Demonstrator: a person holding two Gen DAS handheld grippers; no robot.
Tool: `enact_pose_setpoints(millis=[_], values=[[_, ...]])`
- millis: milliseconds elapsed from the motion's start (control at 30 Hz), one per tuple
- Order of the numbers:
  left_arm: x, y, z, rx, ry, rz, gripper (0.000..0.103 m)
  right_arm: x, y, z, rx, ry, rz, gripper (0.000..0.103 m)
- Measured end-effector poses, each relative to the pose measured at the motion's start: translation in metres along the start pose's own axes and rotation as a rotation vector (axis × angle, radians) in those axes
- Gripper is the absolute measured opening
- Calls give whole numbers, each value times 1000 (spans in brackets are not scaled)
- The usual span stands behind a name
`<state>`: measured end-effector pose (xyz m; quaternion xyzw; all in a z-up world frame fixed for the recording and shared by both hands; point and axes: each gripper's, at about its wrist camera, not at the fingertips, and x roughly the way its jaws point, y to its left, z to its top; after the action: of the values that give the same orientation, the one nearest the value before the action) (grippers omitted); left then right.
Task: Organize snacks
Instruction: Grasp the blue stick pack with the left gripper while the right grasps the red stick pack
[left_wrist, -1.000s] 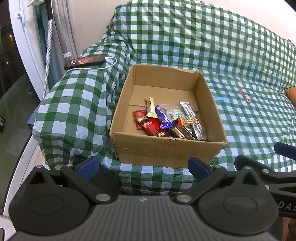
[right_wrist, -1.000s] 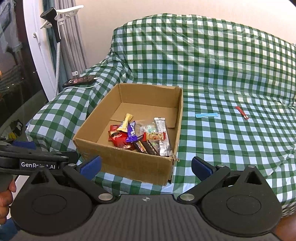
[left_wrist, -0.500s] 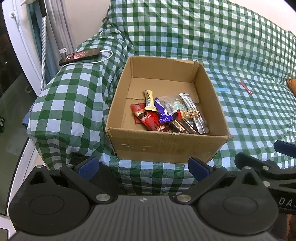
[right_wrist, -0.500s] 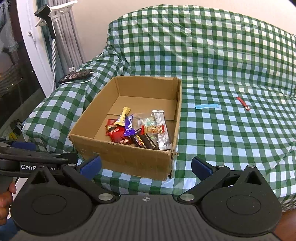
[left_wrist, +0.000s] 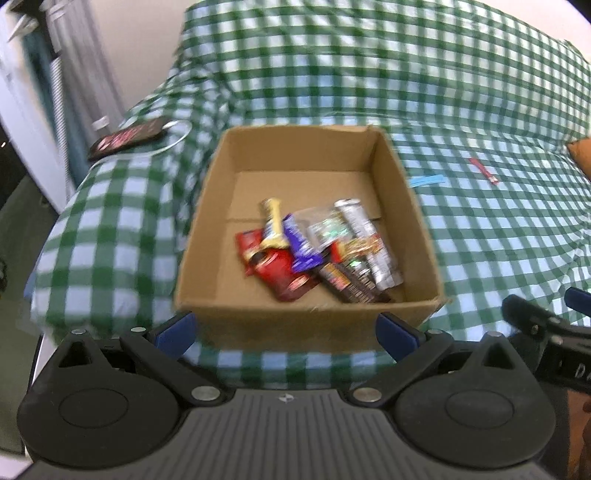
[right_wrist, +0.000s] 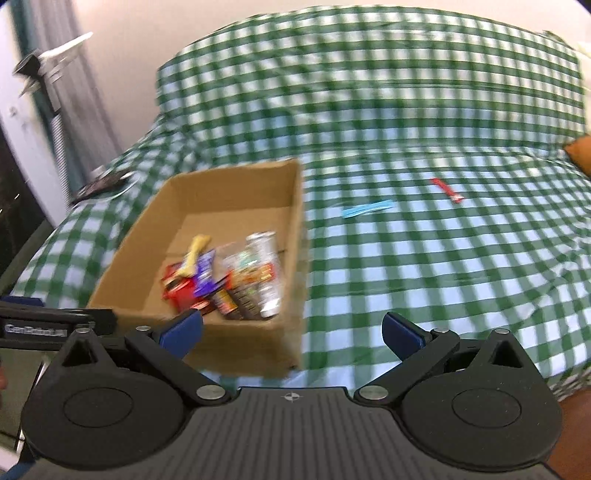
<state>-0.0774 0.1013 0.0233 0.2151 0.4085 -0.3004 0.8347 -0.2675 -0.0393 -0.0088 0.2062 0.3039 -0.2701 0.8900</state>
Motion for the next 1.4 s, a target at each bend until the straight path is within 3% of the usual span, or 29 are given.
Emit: enact_pose_setpoints(millis=[233, 400, 600, 800, 900, 1000, 1167, 1267, 1300, 1400], values=[[16, -66, 65, 114, -43, -81, 103, 15, -79, 21, 91, -55, -154, 103], [52, -135, 119, 232, -67, -152, 103, 37, -144, 46, 132, -111, -247, 103], [155, -218, 173, 358, 27, -225, 103, 97, -216, 80, 117, -189, -290, 103], [262, -272, 220, 442, 56, -193, 103, 202, -266, 116, 51, -173, -268, 103], [314, -287, 233, 481, 110, -200, 103, 262, -284, 129, 19, -139, -241, 103], [359, -294, 241, 516, 149, -153, 103, 314, -296, 140, 1, -102, -234, 103], [408, -292, 243, 581, 240, -126, 103, 378, -307, 154, -41, -75, -242, 103], [417, -279, 247, 545, 262, -182, 103, 408, -314, 153, -40, -19, -245, 103], [419, -274, 248, 520, 274, -200, 103, 406, -316, 147, -26, -95, -238, 103], [427, -260, 251, 431, 319, -224, 103, 408, -317, 140, -37, -132, -248, 103]])
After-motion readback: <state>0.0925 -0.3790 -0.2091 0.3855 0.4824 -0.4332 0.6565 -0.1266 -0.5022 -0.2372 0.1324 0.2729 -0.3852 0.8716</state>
